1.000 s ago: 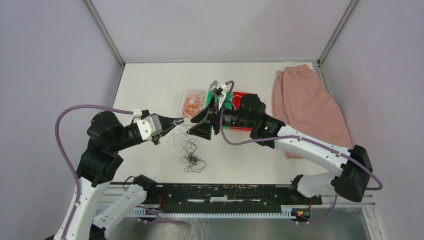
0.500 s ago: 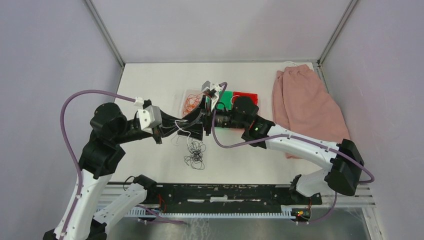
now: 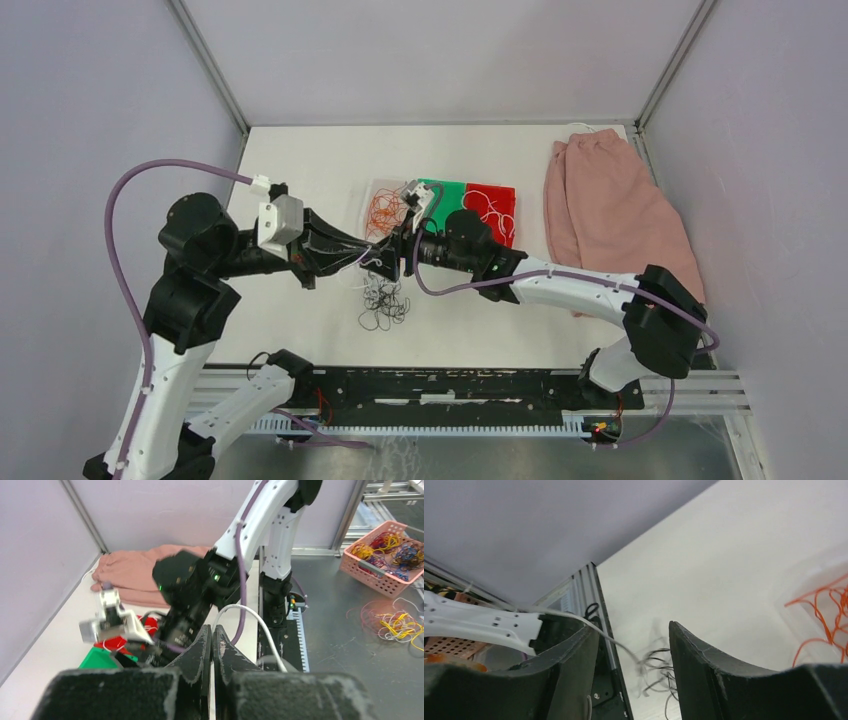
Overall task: Untangle the cables
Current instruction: Untie the cable.
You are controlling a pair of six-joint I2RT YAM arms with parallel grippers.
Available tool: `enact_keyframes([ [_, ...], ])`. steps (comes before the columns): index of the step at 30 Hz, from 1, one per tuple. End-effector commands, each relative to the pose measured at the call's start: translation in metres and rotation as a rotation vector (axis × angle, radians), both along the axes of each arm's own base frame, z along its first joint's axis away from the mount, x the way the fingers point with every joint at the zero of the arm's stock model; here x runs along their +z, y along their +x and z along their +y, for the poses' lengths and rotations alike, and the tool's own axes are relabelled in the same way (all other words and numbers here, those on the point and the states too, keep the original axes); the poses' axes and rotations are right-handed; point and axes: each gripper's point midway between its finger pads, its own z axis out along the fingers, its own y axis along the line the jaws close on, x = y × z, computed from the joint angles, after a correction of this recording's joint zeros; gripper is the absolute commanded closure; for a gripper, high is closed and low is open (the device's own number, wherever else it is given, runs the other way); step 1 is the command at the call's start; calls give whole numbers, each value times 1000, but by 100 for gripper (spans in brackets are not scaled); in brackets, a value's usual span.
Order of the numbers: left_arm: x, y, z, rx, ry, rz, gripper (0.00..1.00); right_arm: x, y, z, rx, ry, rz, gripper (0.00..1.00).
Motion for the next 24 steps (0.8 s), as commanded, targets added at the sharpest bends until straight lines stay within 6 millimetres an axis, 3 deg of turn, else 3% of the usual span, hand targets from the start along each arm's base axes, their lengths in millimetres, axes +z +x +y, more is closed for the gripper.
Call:
enact_keyframes([
  [1, 31, -19, 1, -56, -53, -9, 97, -18, 15, -3, -89, 8, 28, 40],
  [13, 95, -19, 5, -20, -143, -152, 97, -72, 10, -24, -135, -83, 95, 41],
  [24, 159, -8, 10, 60, -231, -331, 97, -89, 6, -35, -149, -123, 106, 41],
])
